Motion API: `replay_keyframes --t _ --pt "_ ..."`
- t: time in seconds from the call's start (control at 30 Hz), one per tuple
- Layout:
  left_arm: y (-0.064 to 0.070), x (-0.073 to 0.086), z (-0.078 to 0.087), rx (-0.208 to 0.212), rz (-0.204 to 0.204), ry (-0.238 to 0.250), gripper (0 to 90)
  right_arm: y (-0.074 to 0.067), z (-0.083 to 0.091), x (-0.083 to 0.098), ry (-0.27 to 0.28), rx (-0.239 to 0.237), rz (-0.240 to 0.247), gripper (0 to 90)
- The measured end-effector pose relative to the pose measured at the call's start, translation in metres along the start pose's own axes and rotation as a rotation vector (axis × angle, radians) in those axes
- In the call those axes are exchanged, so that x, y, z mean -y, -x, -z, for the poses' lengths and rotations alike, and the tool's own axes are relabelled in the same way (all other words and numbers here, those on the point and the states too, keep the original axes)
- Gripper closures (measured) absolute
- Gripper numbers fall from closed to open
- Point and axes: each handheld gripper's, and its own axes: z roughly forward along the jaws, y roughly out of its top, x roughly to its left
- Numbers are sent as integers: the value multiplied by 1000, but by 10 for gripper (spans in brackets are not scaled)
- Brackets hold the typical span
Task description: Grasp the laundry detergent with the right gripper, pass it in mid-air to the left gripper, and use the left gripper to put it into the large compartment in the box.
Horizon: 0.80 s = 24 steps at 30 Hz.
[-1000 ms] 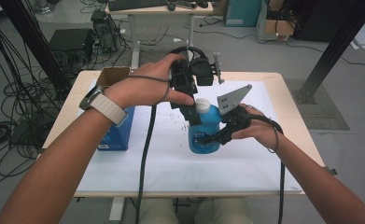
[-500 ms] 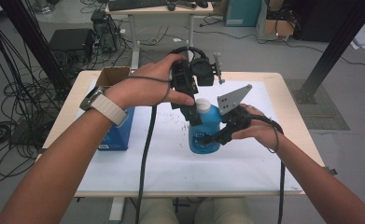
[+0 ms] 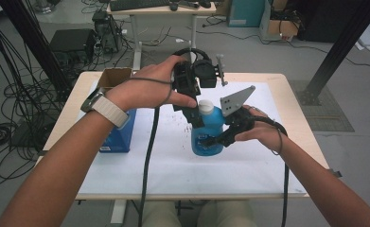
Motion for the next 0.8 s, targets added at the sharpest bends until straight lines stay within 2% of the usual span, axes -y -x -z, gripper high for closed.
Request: replay_keyframes --t 0.7,0.77,0.8 --pt "0 0 0 1 -2 0 54 0 1 0 -1 3 -4 426" --pt "-1 -1 0 5 -16 -2 54 0 1 0 0 5 -2 426" --pt "0 0 0 3 -8 3 54 0 1 0 -1 4 -3 426"
